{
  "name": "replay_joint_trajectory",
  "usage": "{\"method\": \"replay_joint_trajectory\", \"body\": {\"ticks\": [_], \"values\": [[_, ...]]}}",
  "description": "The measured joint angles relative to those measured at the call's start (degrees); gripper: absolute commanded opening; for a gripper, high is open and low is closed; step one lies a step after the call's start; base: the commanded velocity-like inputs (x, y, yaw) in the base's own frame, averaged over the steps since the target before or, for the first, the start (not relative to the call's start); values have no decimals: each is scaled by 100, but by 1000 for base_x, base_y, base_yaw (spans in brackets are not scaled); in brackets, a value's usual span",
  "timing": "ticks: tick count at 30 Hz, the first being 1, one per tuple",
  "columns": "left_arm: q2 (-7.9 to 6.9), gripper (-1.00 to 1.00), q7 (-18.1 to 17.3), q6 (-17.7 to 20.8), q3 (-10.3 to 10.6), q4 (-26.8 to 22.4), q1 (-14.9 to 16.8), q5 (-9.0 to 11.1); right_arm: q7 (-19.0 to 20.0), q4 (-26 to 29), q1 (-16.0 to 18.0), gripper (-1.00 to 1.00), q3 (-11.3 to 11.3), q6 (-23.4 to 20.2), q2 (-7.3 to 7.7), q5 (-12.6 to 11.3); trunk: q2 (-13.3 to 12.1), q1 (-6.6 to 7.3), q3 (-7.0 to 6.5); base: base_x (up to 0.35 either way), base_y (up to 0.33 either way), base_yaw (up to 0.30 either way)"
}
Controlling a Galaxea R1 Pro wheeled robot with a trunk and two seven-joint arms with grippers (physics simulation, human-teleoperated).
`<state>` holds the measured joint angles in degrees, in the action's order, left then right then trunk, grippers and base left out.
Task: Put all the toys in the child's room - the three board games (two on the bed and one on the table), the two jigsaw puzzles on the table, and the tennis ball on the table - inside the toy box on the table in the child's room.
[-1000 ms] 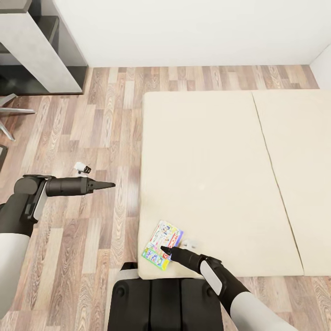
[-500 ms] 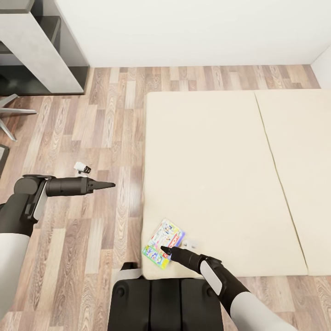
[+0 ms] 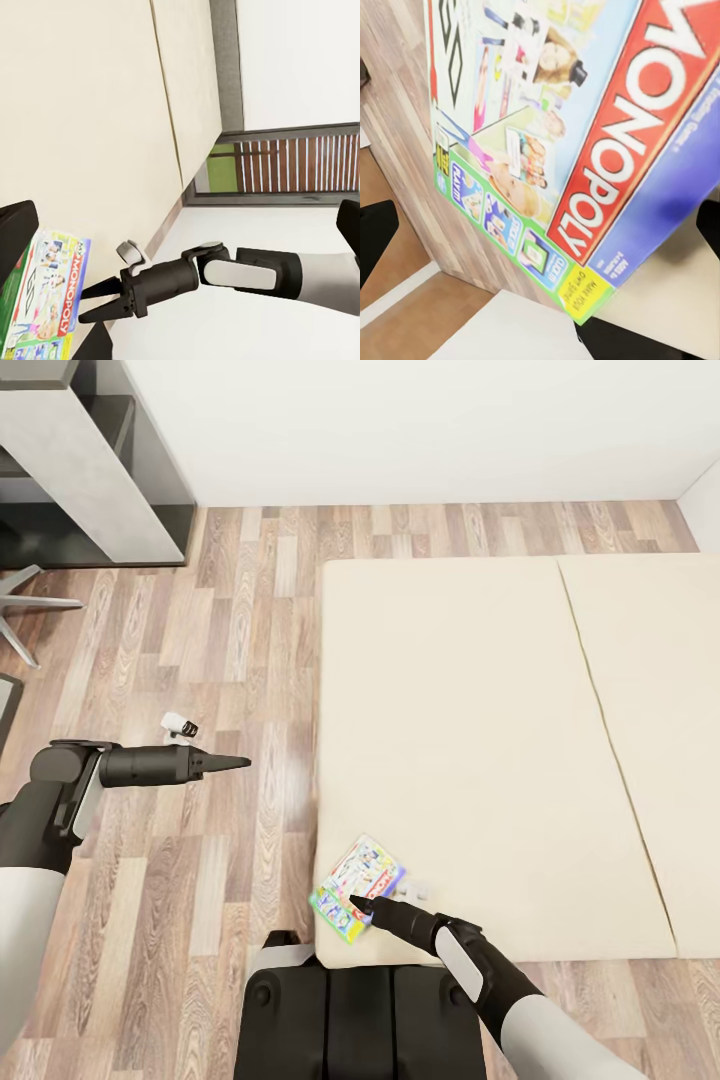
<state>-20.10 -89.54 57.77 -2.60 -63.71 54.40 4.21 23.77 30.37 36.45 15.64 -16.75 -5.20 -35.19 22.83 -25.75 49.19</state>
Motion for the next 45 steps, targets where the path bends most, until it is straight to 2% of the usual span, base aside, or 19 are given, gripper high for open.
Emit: {"method": "replay_joint_trajectory", "body": {"ticks": [45], "values": [[0, 100, -4, 0, -4, 0, -1, 2, 7, 2, 0, 100, 0, 0, 0, 3, 0, 0, 0, 0, 48, 0]]}}
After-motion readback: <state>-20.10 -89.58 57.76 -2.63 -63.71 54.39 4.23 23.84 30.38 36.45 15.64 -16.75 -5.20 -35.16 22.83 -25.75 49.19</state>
